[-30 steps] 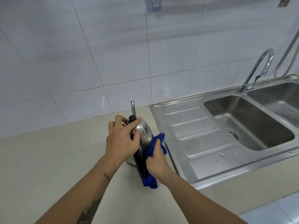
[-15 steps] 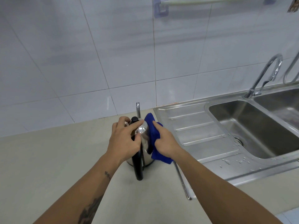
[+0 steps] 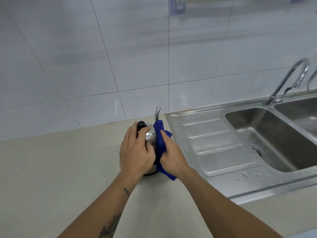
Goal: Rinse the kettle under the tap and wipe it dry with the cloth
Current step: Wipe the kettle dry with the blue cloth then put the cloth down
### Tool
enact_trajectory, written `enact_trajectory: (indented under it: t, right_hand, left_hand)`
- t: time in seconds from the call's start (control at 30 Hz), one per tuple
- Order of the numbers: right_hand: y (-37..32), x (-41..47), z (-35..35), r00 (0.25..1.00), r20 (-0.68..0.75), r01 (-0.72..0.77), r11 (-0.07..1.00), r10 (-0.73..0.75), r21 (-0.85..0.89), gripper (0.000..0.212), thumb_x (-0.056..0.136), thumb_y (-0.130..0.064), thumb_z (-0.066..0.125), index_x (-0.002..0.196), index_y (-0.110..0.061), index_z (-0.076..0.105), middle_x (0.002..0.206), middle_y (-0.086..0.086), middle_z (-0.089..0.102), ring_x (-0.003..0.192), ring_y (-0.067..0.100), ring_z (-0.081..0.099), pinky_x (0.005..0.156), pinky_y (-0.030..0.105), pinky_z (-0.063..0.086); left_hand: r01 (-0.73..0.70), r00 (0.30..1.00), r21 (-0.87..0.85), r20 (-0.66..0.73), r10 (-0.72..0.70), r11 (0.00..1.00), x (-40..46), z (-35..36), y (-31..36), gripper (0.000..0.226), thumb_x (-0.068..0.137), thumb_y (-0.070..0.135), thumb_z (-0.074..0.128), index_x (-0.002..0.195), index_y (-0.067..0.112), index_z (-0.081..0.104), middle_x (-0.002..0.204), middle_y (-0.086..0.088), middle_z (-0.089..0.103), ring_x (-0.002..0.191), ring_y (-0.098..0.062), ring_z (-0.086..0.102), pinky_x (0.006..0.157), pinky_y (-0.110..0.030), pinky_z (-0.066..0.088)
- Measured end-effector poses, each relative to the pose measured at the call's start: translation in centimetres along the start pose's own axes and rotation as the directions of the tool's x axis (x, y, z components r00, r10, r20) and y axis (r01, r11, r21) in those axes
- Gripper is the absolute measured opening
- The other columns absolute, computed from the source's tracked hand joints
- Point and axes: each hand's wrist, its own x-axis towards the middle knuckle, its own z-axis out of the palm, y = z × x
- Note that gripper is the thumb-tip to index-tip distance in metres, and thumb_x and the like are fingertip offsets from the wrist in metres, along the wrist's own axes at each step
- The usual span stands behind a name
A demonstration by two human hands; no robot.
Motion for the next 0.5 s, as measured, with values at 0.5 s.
enact_trajectory:
  t: [0.5]
  right_hand:
    - [1.7,-1.8,-0.6,0.994,0.011,-0.113,0.994,0.113,-0.013,0.076,0.088,0.006,0.051,0.151,-0.032,0.031,0.130,-0.004,0.053,0.106,0.016,0.057,0.083,0.028,0.050]
  left_hand:
    - [-0.312,0.943,0.123,0.157,0.292,0.942,1.4,-1.9,-3.8,0.051,0.088,0.030,0.052,0.138,0.037,0.043,0.147,0.011,0.041,0.131,-0.018,0.037,0.104,-0.034,0.033]
